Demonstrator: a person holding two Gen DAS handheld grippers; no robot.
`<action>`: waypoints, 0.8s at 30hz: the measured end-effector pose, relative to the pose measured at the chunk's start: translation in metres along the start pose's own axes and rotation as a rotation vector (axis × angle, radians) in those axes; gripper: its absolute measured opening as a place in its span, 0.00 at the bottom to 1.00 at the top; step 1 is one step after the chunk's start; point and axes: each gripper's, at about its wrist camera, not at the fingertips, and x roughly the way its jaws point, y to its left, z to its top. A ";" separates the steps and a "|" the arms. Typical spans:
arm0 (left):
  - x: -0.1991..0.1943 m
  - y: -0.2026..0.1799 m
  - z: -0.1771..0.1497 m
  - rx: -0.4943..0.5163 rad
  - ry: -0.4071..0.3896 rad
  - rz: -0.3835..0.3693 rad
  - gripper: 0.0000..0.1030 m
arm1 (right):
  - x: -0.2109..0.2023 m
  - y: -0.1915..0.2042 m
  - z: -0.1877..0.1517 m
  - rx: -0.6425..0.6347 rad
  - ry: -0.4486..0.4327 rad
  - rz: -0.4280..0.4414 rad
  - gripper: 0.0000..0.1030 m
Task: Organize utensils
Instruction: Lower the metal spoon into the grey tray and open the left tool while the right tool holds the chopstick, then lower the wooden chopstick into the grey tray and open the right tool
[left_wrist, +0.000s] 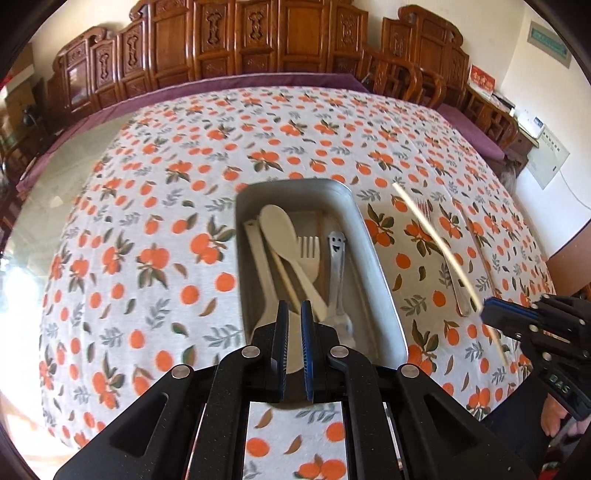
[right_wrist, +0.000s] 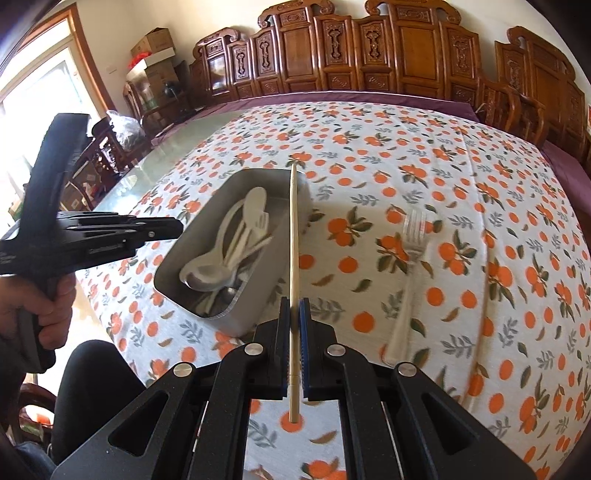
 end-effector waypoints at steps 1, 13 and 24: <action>-0.005 0.003 0.000 -0.004 -0.006 -0.002 0.05 | 0.002 0.003 0.002 0.001 0.002 0.005 0.06; -0.049 0.027 0.003 0.004 -0.088 0.013 0.06 | 0.036 0.032 0.030 0.021 0.032 0.053 0.06; -0.057 0.040 -0.003 -0.012 -0.102 0.024 0.06 | 0.072 0.043 0.056 0.053 0.077 0.089 0.06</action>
